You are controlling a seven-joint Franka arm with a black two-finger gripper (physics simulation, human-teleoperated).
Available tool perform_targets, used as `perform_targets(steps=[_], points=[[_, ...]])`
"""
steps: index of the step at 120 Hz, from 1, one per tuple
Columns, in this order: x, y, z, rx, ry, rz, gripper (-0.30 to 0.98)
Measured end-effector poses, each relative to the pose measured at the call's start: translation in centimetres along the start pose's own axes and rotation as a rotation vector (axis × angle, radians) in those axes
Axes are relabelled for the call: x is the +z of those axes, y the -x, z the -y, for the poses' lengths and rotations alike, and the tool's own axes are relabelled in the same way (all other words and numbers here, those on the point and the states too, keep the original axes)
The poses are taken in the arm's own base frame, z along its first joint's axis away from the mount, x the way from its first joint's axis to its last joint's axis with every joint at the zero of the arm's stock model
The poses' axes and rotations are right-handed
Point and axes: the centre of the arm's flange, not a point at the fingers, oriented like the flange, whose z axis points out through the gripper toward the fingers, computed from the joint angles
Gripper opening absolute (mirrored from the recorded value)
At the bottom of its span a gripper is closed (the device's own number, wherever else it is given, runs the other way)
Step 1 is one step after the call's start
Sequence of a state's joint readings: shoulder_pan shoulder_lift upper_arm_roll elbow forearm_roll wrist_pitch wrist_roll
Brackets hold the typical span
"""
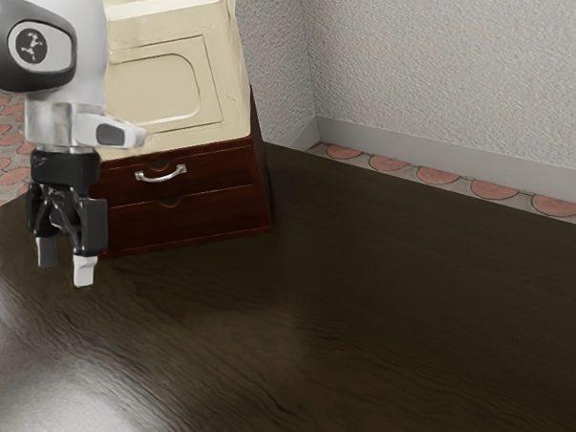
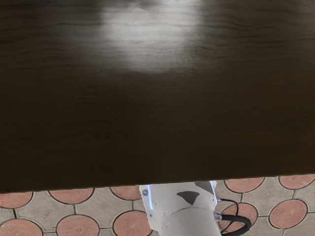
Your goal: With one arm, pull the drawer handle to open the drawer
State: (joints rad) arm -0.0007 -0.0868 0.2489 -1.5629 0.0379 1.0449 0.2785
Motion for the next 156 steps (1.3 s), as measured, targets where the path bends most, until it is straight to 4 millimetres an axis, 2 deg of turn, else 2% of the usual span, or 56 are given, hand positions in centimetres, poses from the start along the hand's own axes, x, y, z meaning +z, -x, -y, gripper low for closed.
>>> perform_targets(steps=[7, 20, 28, 40, 73, 83, 99, 118, 131, 141, 156], points=[[-0.7, -1.3, 1.1, 0.046, -0.033, -0.112, 0.69], [-2.7, -3.0, -0.4, 0.181, -0.113, -0.261, 0.69], [-3.1, -4.0, -0.4, 0.233, -0.146, -0.307, 0.69], [-3.7, -4.7, 1.2, 0.275, -0.212, -0.345, 0.69], [-3.2, -10.3, 8.0, 0.442, -0.427, -0.443, 0.69], [-3.4, -11.6, 8.6, 0.506, -0.486, -0.465, 0.69], [-3.6, -13.5, 8.0, 0.621, -0.563, -0.490, 0.68], [-3.8, -13.6, 9.7, 0.683, -0.616, -0.494, 0.51], [-4.2, -14.5, 10.3, 0.723, -0.647, -0.491, 0.39], [-4.2, -15.2, 10.4, 0.755, -0.657, -0.489, 0.33], [-4.0, -15.7, 11.9, 0.778, -0.647, -0.500, 0.28]])
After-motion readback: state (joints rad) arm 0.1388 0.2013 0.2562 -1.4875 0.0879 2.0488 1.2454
